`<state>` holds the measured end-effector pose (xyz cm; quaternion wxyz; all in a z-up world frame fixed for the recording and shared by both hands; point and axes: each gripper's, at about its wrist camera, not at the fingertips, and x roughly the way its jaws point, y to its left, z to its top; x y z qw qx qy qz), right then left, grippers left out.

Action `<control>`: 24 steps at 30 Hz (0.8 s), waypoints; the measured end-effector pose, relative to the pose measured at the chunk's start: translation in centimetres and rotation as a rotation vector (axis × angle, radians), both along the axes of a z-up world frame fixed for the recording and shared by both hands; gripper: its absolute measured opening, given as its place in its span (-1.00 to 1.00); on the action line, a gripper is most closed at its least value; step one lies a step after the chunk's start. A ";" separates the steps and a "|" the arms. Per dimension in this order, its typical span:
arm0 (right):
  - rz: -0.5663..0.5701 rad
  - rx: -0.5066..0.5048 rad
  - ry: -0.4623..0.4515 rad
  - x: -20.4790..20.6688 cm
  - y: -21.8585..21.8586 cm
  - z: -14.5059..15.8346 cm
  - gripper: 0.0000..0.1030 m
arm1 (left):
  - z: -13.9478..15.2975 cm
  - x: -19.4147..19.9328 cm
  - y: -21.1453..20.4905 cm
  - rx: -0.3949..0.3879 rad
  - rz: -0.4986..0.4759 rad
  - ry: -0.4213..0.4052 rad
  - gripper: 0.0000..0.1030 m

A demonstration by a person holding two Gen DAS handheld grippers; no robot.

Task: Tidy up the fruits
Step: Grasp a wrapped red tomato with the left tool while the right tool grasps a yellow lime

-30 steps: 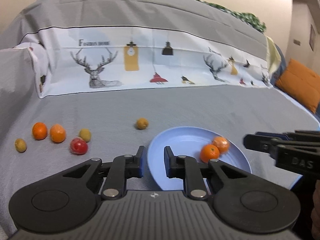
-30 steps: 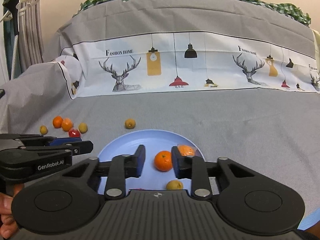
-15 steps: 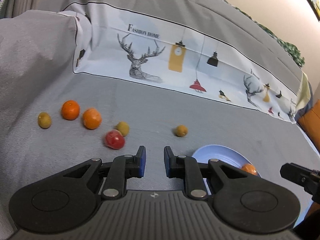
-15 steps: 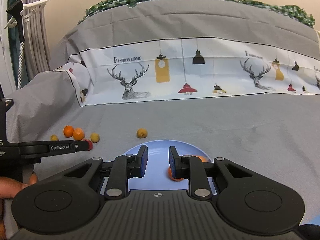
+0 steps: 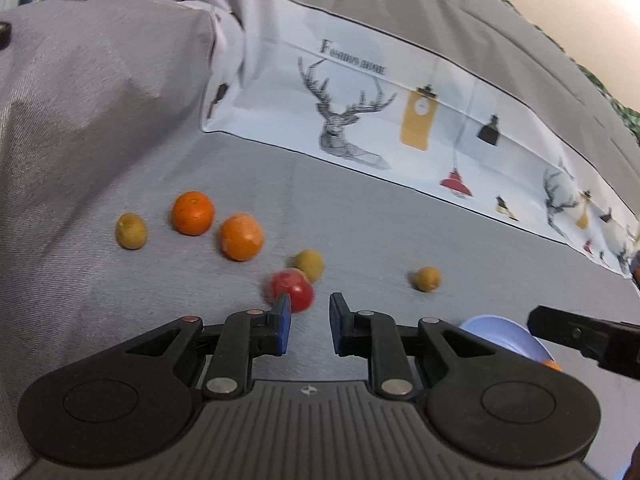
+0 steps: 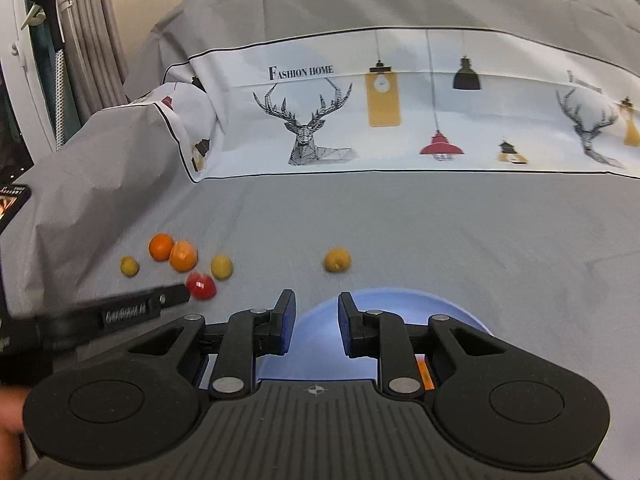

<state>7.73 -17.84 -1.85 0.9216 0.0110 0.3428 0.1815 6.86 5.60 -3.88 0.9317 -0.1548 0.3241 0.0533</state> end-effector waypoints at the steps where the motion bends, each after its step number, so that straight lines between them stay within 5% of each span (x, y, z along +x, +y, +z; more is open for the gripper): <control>1: 0.003 0.003 0.010 0.7 0.2 -0.3 -0.42 | -0.1 0.2 0.1 0.004 0.010 0.006 -0.49; 5: 0.005 -0.007 0.054 3.2 1.4 -1.4 -0.08 | -0.8 1.2 0.4 0.013 0.031 0.029 -0.19; 8: -0.003 -0.030 0.079 4.9 2.3 -2.2 0.14 | -1.3 1.7 0.6 0.016 0.046 0.044 -0.15; 24: -0.150 -0.121 0.166 13.2 4.2 -6.1 0.17 | -2.7 3.8 -0.4 0.077 0.034 0.062 -0.03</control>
